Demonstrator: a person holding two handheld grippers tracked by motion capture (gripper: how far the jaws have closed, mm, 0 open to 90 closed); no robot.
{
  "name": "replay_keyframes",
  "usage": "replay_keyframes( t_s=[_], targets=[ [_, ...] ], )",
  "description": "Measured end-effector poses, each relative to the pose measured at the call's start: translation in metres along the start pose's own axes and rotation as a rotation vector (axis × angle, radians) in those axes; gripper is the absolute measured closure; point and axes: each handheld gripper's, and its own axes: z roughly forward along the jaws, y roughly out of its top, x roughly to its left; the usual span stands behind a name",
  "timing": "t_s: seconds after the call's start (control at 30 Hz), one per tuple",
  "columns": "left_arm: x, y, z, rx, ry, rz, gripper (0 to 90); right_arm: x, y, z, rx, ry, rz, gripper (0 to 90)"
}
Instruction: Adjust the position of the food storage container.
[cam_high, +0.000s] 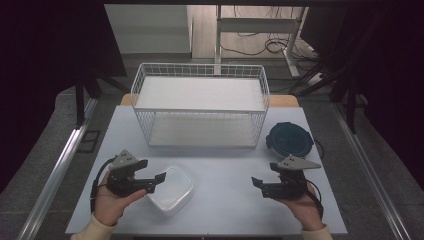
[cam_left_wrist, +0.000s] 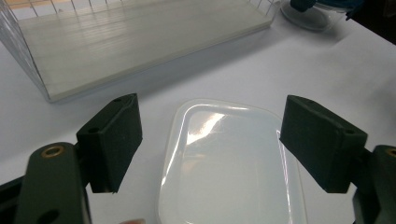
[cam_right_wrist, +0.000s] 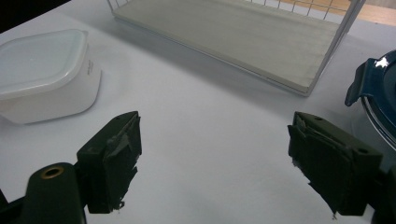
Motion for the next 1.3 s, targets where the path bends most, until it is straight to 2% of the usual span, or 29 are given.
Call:
replay_keyframes(
  t_s=[0.2,0.53,0.67,0.93,1.13,1.23,1.27,1.3],
  targets=[
    [-0.002,-0.002,0.004,0.027,-0.009,0.011,20.8,0.001,0.0,-0.001,0.004,-0.003,-0.007,17.8],
    [-0.003,-0.004,0.003,0.037,-0.012,0.012,20.3,0.0,-0.001,0.001,0.02,-0.003,-0.001,21.6],
    [-0.001,-0.006,0.003,0.026,-0.003,0.01,20.3,0.0,-0.001,0.001,0.01,-0.013,0.0,27.5],
    [-0.001,-0.006,0.005,0.038,-0.005,0.016,20.0,-0.002,0.0,0.004,0.047,0.006,0.002,32.3],
    [-0.002,-0.007,0.006,0.051,-0.025,0.024,19.8,-0.014,0.01,0.0,0.056,-0.025,0.039,36.9],
    [-0.001,-0.008,0.006,0.053,-0.025,0.023,19.8,-0.019,0.016,0.0,0.065,-0.039,0.036,38.9],
    [0.0,-0.008,0.005,0.052,-0.028,0.021,19.8,-0.027,0.023,-0.002,0.076,-0.076,0.032,42.6],
    [-0.001,-0.008,0.005,0.052,-0.03,0.021,19.8,-0.031,0.025,-0.002,0.081,-0.081,0.034,43.9]
  ],
)
